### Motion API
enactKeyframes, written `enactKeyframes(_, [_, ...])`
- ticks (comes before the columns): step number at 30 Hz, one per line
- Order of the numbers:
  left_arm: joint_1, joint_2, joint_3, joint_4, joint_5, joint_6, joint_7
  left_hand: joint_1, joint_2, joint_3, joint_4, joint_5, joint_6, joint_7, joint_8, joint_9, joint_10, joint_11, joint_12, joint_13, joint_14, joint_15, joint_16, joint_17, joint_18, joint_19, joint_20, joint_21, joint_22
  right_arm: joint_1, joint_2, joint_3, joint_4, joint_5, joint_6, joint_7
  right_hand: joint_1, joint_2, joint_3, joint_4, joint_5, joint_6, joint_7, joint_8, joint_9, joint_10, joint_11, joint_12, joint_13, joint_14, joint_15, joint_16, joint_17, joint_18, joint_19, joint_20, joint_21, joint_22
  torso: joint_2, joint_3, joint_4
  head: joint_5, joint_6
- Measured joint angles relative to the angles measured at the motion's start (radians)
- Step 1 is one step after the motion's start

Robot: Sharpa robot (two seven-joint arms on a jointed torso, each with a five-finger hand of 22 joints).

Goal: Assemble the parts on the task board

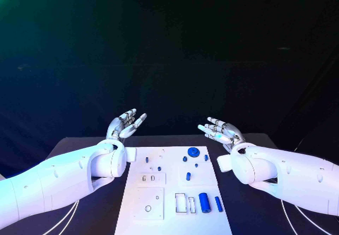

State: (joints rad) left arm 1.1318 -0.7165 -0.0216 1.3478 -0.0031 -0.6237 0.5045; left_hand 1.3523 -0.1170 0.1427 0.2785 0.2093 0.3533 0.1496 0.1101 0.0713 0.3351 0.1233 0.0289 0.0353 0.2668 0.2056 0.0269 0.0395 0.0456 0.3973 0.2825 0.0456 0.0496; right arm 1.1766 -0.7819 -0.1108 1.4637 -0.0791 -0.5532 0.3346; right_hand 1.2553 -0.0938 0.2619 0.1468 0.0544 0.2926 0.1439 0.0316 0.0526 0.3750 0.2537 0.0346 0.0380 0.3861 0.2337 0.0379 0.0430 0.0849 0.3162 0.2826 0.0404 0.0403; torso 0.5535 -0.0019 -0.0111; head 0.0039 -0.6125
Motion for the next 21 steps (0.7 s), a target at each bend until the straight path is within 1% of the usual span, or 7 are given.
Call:
enactKeyframes(5, [0.000,0.000,-0.001,-0.001,-0.004,0.025,0.001,0.044,-0.003,0.004,0.010,0.008,0.014,0.000,0.004,0.003,0.012,0.005,0.005,0.001,0.008,0.007,0.001,0.002,0.000,0.012,0.012,0.004,0.002,0.017,0.000,-0.015,-0.016,-0.037,0.084,-0.058,0.040,-0.003,0.003,-0.002,0.000,0.019,0.001,0.006,0.003,0.026,-0.002,0.000,0.001,0.019,0.001,0.000,0.003,0.002,0.017,0.008,0.004,0.003,0.000,0.0000,-0.0002,0.000,0.000])
enactKeyframes(6, [0.000,0.000,-0.001,-0.001,-0.004,0.028,0.001,0.044,-0.003,0.004,0.010,0.008,0.014,0.000,0.004,0.003,0.012,0.005,0.005,0.001,0.011,0.003,0.004,0.002,0.000,0.013,0.012,0.004,0.002,0.019,0.000,-0.015,-0.018,-0.043,0.094,-0.065,0.047,-0.004,0.005,-0.004,0.000,0.028,0.001,0.009,0.005,0.034,-0.001,0.003,0.002,0.028,0.001,0.005,0.004,0.015,0.025,0.007,0.008,0.004,0.000,-0.0001,-0.0003,0.000,0.000])
enactKeyframes(9, [0.000,-0.024,-0.001,0.012,-0.005,0.043,0.001,0.048,0.000,0.004,0.010,0.008,0.015,0.000,0.004,0.003,0.016,0.009,0.005,0.001,0.022,0.009,0.004,0.004,0.000,0.016,0.009,0.008,0.004,0.035,-0.001,-0.019,-0.042,-0.117,0.101,-0.072,0.071,-0.003,0.012,-0.011,0.000,0.077,0.004,0.023,0.013,0.090,-0.001,0.012,0.007,0.086,-0.002,0.018,0.011,0.016,0.073,0.007,0.024,0.011,0.003,0.0006,0.0010,0.000,-0.014])
enactKeyframes(16, [0.001,-0.067,-0.001,0.043,-0.005,0.070,0.001,0.063,0.015,0.001,0.013,0.008,0.085,0.005,0.018,0.014,0.131,0.056,0.020,0.012,0.185,0.006,0.047,0.029,0.016,0.135,0.008,0.050,0.024,0.061,0.003,-0.016,-0.085,-0.357,0.078,-0.068,0.137,-0.012,0.052,-0.050,0.000,0.340,0.028,0.085,0.053,0.369,-0.024,0.027,0.019,0.354,-0.034,0.066,0.041,0.062,0.328,0.004,0.100,0.035,0.017,0.0072,0.0083,-0.001,-0.028])
enactKeyframes(17, [0.001,-0.073,-0.001,0.051,-0.005,0.075,0.001,0.066,0.019,0.001,0.013,0.008,0.107,0.006,0.024,0.018,0.171,0.065,0.021,0.014,0.237,0.008,0.061,0.037,0.033,0.190,0.007,0.068,0.032,0.065,0.005,-0.016,-0.091,-0.401,0.074,-0.069,0.144,-0.016,0.059,-0.057,0.000,0.379,0.034,0.094,0.059,0.409,-0.031,0.027,0.021,0.395,-0.041,0.075,0.045,0.062,0.368,0.001,0.113,0.037,0.019,0.0088,0.0096,-0.002,-0.028])
enactKeyframes(18, [0.001,-0.078,-0.001,0.057,-0.005,0.078,0.002,0.079,0.021,0.004,0.010,0.008,0.153,0.008,0.038,0.027,0.283,0.077,0.042,0.023,0.374,0.009,0.101,0.063,0.062,0.251,0.004,0.098,0.045,0.068,0.006,-0.016,-0.096,-0.434,0.072,-0.070,0.148,-0.020,0.065,-0.063,0.000,0.408,0.039,0.101,0.062,0.439,-0.037,0.027,0.021,0.425,-0.047,0.082,0.049,0.062,0.399,-0.002,0.123,0.040,0.022,0.0107,0.0110,-0.003,-0.029])
enactKeyframes(21, [0.001,-0.096,-0.001,0.073,-0.006,0.088,0.004,0.101,0.016,0.024,0.004,0.008,0.313,0.024,0.087,0.056,0.514,0.094,0.091,0.035,0.556,-0.015,0.164,0.107,0.116,0.355,0.003,0.164,0.071,0.082,0.011,-0.016,-0.109,-0.548,0.070,-0.078,0.160,-0.032,0.082,-0.080,0.000,0.486,0.051,0.117,0.071,0.524,-0.055,0.031,0.024,0.518,-0.070,0.105,0.062,0.078,0.494,-0.019,0.158,0.049,0.031,0.0152,0.0138,-0.005,-0.029])
